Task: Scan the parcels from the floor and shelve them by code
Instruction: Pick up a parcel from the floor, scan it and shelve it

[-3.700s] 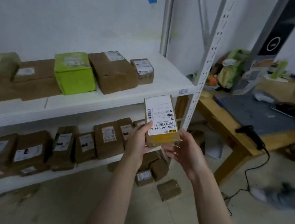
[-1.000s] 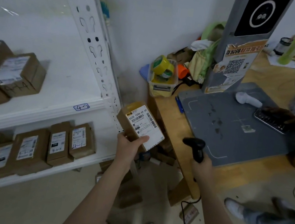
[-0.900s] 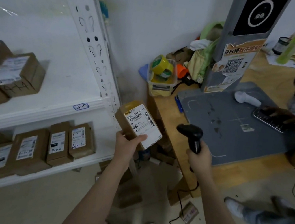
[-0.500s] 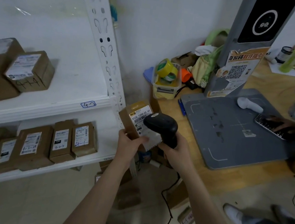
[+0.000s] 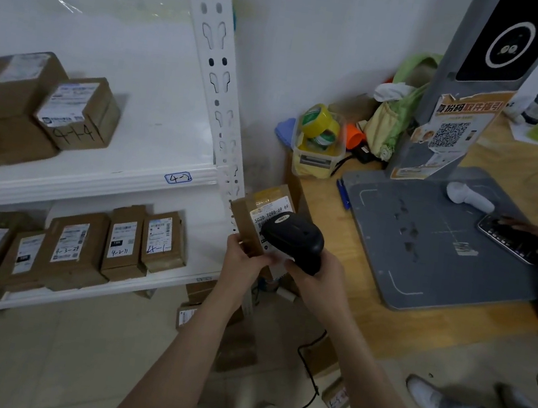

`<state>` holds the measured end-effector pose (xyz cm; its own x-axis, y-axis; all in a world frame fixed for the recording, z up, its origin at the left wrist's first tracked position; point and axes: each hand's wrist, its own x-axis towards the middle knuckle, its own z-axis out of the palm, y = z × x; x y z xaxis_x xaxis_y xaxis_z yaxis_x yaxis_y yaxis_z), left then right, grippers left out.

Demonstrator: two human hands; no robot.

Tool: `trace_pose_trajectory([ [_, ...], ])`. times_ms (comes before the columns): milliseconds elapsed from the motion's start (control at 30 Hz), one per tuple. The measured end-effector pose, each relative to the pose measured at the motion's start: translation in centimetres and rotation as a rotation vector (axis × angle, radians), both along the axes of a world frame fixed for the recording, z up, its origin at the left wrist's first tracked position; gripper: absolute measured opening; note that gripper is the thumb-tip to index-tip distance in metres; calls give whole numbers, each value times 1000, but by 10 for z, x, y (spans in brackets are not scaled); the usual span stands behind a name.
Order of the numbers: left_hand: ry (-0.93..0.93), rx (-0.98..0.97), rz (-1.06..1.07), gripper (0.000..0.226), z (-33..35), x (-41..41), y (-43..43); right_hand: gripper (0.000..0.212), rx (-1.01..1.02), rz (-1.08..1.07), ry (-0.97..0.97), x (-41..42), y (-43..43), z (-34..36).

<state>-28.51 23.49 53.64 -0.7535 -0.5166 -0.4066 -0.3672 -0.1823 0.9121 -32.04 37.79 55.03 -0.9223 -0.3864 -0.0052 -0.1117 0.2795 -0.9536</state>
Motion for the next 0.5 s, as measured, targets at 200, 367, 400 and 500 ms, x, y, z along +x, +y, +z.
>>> trace_pose_trajectory([
  [200,4,-8,-2,76,0,2,4,16,23,-6,-28,5,0,0],
  [367,8,-14,5,77,-1,1,8,5,36,-23,-40,5,2,-5],
  [400,9,-16,8,78,-1,1,9,5,32,-25,-39,5,3,-6],
  [500,14,5,21,77,-3,1,11,7,32,-57,-47,4,6,-10],
])
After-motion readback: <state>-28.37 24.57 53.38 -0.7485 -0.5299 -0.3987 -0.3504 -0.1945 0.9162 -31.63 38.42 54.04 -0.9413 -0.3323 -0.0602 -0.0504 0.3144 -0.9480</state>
